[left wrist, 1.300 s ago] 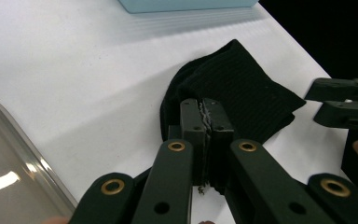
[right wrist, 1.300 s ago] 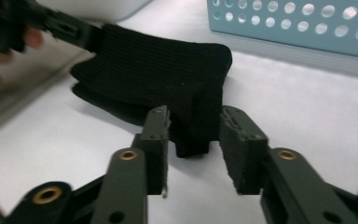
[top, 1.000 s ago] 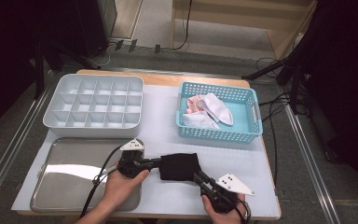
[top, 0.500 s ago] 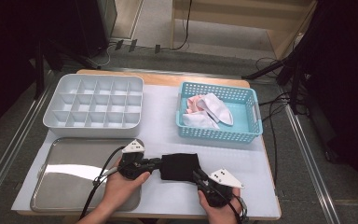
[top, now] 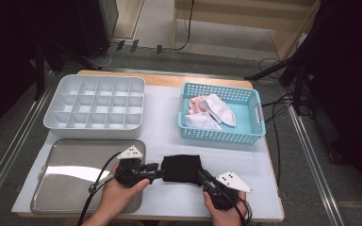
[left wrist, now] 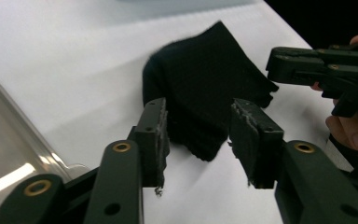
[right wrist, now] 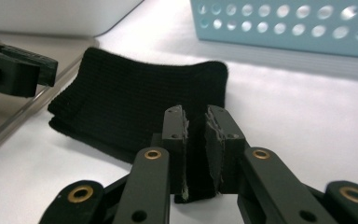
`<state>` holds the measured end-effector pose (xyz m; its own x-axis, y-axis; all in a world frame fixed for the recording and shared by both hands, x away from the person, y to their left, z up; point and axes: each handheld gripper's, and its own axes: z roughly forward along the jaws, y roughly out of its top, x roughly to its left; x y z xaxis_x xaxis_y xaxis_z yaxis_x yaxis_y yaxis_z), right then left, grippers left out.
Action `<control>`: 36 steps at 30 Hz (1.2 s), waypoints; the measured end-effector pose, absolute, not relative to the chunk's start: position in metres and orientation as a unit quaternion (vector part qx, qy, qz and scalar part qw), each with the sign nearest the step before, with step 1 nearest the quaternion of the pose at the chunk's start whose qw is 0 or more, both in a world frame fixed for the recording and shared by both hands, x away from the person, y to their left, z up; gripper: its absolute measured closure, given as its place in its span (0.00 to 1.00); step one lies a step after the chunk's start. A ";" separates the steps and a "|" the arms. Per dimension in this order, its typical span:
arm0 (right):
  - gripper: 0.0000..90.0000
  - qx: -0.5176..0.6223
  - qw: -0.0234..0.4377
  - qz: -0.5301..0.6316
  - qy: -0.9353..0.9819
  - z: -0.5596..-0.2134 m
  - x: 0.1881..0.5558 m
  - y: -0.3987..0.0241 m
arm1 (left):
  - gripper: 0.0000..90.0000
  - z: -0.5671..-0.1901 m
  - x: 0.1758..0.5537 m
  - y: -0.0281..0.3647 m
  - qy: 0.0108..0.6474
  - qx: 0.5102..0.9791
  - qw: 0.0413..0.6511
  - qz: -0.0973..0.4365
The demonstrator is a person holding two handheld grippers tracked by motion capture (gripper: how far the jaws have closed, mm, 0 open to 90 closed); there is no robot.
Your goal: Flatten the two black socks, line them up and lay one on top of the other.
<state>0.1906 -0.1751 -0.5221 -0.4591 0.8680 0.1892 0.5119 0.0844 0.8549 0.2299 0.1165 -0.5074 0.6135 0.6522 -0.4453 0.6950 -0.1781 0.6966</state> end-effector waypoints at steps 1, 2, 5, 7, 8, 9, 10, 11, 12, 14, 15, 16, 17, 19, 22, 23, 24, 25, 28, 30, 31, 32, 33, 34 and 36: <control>0.87 0.482 0.187 0.469 0.716 -0.523 0.191 -0.174 | 0.62 -0.509 0.229 0.114 0.438 0.770 0.463 -0.027; 0.87 0.479 0.186 0.467 0.720 -0.524 0.191 -0.172 | 0.61 -0.510 0.228 0.111 0.436 0.775 0.457 -0.031; 0.87 0.477 0.177 0.452 0.733 -0.528 0.192 -0.168 | 0.62 -0.514 0.226 0.103 0.432 0.785 0.442 -0.034; 0.87 0.476 0.175 0.450 0.735 -0.530 0.193 -0.167 | 0.63 -0.517 0.227 0.100 0.435 0.787 0.436 -0.030; 0.87 0.477 0.172 0.448 0.736 -0.531 0.193 -0.166 | 0.65 -0.518 0.228 0.099 0.436 0.788 0.434 -0.030; 0.87 0.477 0.172 0.446 0.738 -0.531 0.193 -0.167 | 0.66 -0.519 0.228 0.098 0.441 0.785 0.435 -0.026; 0.87 0.477 0.171 0.446 0.737 -0.532 0.194 -0.167 | 0.70 -0.519 0.229 0.098 0.441 0.785 0.434 -0.023; 0.87 0.477 0.170 0.446 0.737 -0.532 0.194 -0.166 | 0.73 -0.519 0.229 0.099 0.440 0.787 0.432 -0.020; 0.87 0.477 0.169 0.446 0.738 -0.532 0.194 -0.166 | 0.77 -0.520 0.230 0.099 0.441 0.787 0.431 -0.017; 0.87 0.478 0.168 0.445 0.738 -0.533 0.194 -0.165 | 0.84 -0.520 0.230 0.099 0.439 0.789 0.430 -0.011; 0.87 0.477 0.168 0.445 0.739 -0.533 0.194 -0.165 | 0.88 -0.520 0.229 0.099 0.437 0.789 0.431 -0.008; 0.87 0.475 0.169 0.444 0.740 -0.533 0.194 -0.165 | 0.91 -0.519 0.229 0.099 0.434 0.790 0.433 -0.005; 0.87 0.475 0.169 0.444 0.741 -0.533 0.194 -0.164 | 0.93 -0.518 0.228 0.099 0.431 0.791 0.434 -0.002; 0.87 0.474 0.170 0.444 0.741 -0.533 0.194 -0.164 | 0.96 -0.516 0.225 0.098 0.424 0.793 0.439 0.007; 0.87 0.474 0.171 0.444 0.741 -0.533 0.193 -0.164 | 0.98 -0.510 0.223 0.096 0.412 0.794 0.447 0.020; 0.87 0.474 0.171 0.444 0.741 -0.533 0.193 -0.164 | 0.98 -0.508 0.222 0.095 0.408 0.795 0.449 0.026; 0.87 0.474 0.171 0.444 0.741 -0.533 0.193 -0.164 | 0.98 -0.506 0.222 0.095 0.406 0.794 0.452 0.034; 0.87 0.474 0.171 0.445 0.740 -0.533 0.193 -0.164 | 0.98 -0.504 0.224 0.096 0.402 0.792 0.457 0.042; 0.86 0.473 0.174 0.446 0.739 -0.533 0.193 -0.163 | 0.98 -0.501 0.228 0.098 0.401 0.783 0.470 0.068; 0.86 0.470 0.177 0.446 0.741 -0.533 0.194 -0.162 | 0.98 -0.505 0.232 0.099 0.405 0.786 0.462 0.071; 0.85 0.471 0.177 0.445 0.741 -0.533 0.194 -0.161 | 0.98 -0.508 0.233 0.099 0.407 0.790 0.454 0.066; 0.85 0.470 0.178 0.444 0.742 -0.534 0.194 -0.161 | 0.98 -0.512 0.234 0.099 0.410 0.792 0.448 0.065; 0.85 0.470 0.177 0.445 0.742 -0.534 0.194 -0.162 | 0.98 -0.514 0.235 0.099 0.413 0.794 0.442 0.058; 0.84 0.470 0.176 0.446 0.741 -0.534 0.195 -0.162 | 0.97 -0.516 0.236 0.100 0.414 0.796 0.439 0.053; 0.83 0.472 0.171 0.450 0.738 -0.533 0.195 -0.164 | 0.95 -0.516 0.236 0.101 0.416 0.795 0.439 0.049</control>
<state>0.1946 -0.1641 -0.5326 -0.4952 0.8514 0.1729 0.5439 0.1486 0.8259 0.2361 0.1014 -0.5160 0.6490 0.7043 -0.2877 0.6191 -0.2691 0.7378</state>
